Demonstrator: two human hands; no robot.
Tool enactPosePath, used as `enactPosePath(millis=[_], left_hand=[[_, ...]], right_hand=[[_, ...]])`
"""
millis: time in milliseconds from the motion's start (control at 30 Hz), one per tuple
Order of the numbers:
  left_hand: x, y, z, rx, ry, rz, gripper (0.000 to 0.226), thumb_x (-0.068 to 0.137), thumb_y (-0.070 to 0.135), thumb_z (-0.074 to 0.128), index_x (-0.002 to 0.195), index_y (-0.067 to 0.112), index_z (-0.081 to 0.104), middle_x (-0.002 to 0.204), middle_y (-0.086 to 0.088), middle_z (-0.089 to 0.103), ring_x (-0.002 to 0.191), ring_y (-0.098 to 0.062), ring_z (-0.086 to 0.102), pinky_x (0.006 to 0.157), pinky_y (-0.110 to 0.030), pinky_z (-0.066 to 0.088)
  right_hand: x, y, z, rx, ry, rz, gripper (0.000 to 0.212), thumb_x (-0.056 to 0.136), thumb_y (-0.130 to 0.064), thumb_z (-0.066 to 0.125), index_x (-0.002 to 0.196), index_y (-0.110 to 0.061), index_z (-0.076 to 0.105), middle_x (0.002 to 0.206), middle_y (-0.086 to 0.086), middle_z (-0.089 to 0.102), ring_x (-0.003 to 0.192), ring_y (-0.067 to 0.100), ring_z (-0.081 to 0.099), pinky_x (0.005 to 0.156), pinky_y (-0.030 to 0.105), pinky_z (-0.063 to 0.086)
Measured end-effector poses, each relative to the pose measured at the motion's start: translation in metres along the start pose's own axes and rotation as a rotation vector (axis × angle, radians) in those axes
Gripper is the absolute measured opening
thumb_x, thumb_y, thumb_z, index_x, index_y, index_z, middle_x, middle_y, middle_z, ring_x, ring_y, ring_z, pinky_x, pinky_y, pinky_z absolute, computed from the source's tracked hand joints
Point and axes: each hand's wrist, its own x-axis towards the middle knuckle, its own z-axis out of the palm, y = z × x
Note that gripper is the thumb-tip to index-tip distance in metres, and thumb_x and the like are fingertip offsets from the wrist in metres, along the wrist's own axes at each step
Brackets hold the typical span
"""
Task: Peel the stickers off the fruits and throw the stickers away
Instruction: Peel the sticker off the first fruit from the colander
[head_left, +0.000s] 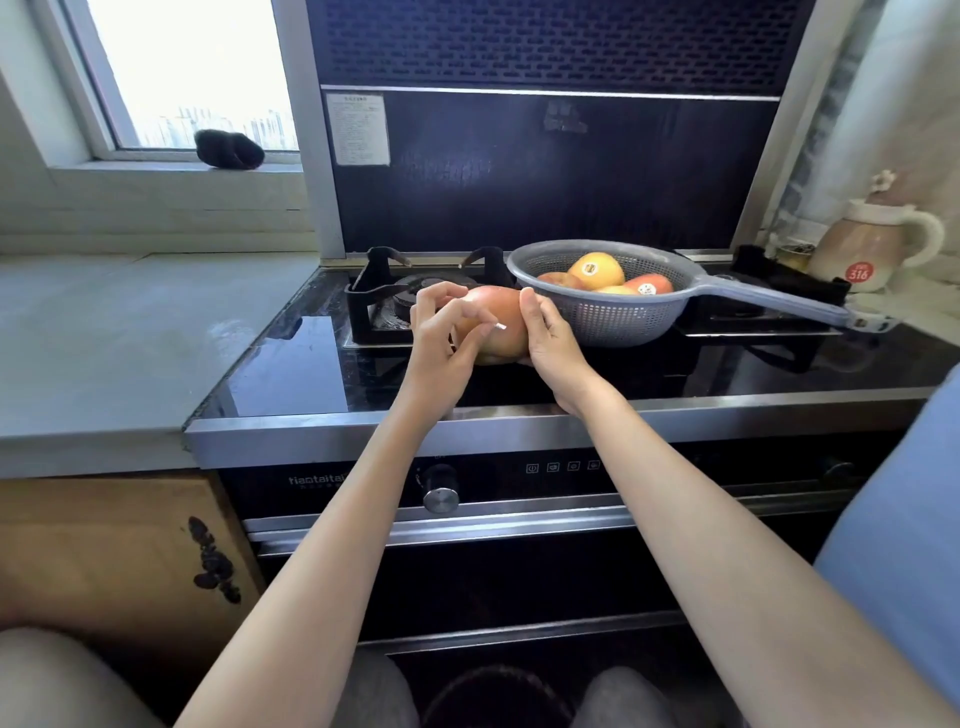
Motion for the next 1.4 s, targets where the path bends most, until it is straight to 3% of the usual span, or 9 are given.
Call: enactPosePath(millis=[133, 267, 367, 467, 533, 700, 867, 1000, 1400], left_hand=[[0.001, -0.001, -0.001, -0.033, 0.000, -0.003, 0.006, 0.090, 0.002, 0.062, 0.093, 0.003, 0.067, 0.122, -0.016, 0.047, 0.122, -0.026, 0.043, 0.103, -0.047, 0.040], [0.001, -0.005, -0.002, -0.133, 0.072, -0.036, 0.007, 0.092, 0.005, 0.060, 0.094, 0.001, 0.065, 0.114, -0.006, 0.051, 0.115, -0.017, 0.048, 0.095, -0.032, 0.047], [0.002, -0.007, -0.005, -0.276, 0.124, -0.099, 0.009, 0.092, 0.005, 0.058, 0.090, 0.012, 0.062, 0.101, 0.001, 0.057, 0.100, -0.009, 0.053, 0.084, -0.017, 0.045], [0.003, -0.014, -0.008, -0.379, 0.185, -0.202, 0.015, 0.092, 0.007, 0.055, 0.087, 0.020, 0.061, 0.093, 0.004, 0.063, 0.092, -0.007, 0.057, 0.084, -0.022, 0.046], [0.005, -0.017, -0.010, -0.397, 0.237, -0.279, 0.015, 0.091, 0.009, 0.057, 0.084, 0.021, 0.062, 0.086, 0.014, 0.064, 0.085, 0.002, 0.058, 0.079, -0.018, 0.045], [0.013, -0.027, -0.018, -0.078, 0.216, -0.308, 0.012, 0.089, 0.010, 0.060, 0.085, 0.021, 0.057, 0.087, 0.005, 0.061, 0.081, -0.007, 0.055, 0.067, -0.009, 0.042], [0.005, -0.037, -0.025, 0.017, 0.043, -0.428, 0.017, 0.087, 0.011, 0.065, 0.078, 0.025, 0.060, 0.076, 0.006, 0.057, 0.072, -0.007, 0.054, 0.064, -0.018, 0.040], [0.004, -0.037, -0.023, 0.149, -0.125, -0.446, 0.021, 0.083, 0.016, 0.069, 0.072, 0.032, 0.061, 0.071, 0.008, 0.062, 0.077, -0.013, 0.060, 0.071, -0.029, 0.046], [0.005, -0.034, -0.020, 0.302, -0.192, -0.430, 0.014, 0.083, 0.018, 0.066, 0.076, 0.029, 0.065, 0.062, 0.011, 0.060, 0.071, -0.012, 0.058, 0.082, -0.037, 0.048]], right_hand=[[0.001, 0.001, 0.001, 0.010, 0.001, 0.004, 0.049, 0.098, -0.055, 0.035, 0.133, -0.023, 0.046, 0.134, 0.002, 0.053, 0.124, 0.018, 0.050, 0.107, 0.046, 0.043], [0.003, 0.002, 0.001, 0.020, 0.018, 0.006, 0.041, 0.098, -0.056, 0.037, 0.125, -0.029, 0.050, 0.132, 0.000, 0.055, 0.123, 0.018, 0.051, 0.107, 0.047, 0.043], [0.004, 0.003, 0.001, 0.027, 0.020, 0.006, 0.039, 0.096, -0.057, 0.039, 0.122, -0.031, 0.051, 0.129, -0.002, 0.056, 0.122, 0.017, 0.051, 0.106, 0.048, 0.043], [0.004, 0.002, 0.001, 0.022, 0.018, 0.003, 0.037, 0.096, -0.059, 0.039, 0.119, -0.033, 0.052, 0.127, -0.002, 0.056, 0.121, 0.017, 0.052, 0.106, 0.048, 0.043], [0.003, 0.001, 0.001, 0.020, 0.016, 0.007, 0.033, 0.095, -0.059, 0.039, 0.114, -0.036, 0.053, 0.127, -0.002, 0.056, 0.121, 0.017, 0.052, 0.105, 0.049, 0.045], [0.002, 0.000, 0.000, 0.023, 0.009, 0.018, 0.030, 0.095, -0.059, 0.040, 0.113, -0.038, 0.053, 0.126, -0.003, 0.055, 0.119, 0.018, 0.052, 0.101, 0.049, 0.048], [0.003, 0.002, -0.001, 0.023, 0.010, 0.017, 0.035, 0.095, -0.058, 0.040, 0.118, -0.034, 0.052, 0.126, -0.004, 0.053, 0.121, 0.018, 0.050, 0.102, 0.048, 0.047], [0.005, 0.004, -0.001, 0.022, 0.017, 0.016, 0.037, 0.095, -0.058, 0.040, 0.121, -0.033, 0.051, 0.124, -0.007, 0.052, 0.120, 0.017, 0.049, 0.103, 0.048, 0.047], [0.004, 0.003, -0.001, 0.006, 0.018, 0.007, 0.039, 0.096, -0.058, 0.040, 0.122, -0.031, 0.050, 0.127, -0.004, 0.051, 0.122, 0.019, 0.048, 0.105, 0.049, 0.044]])
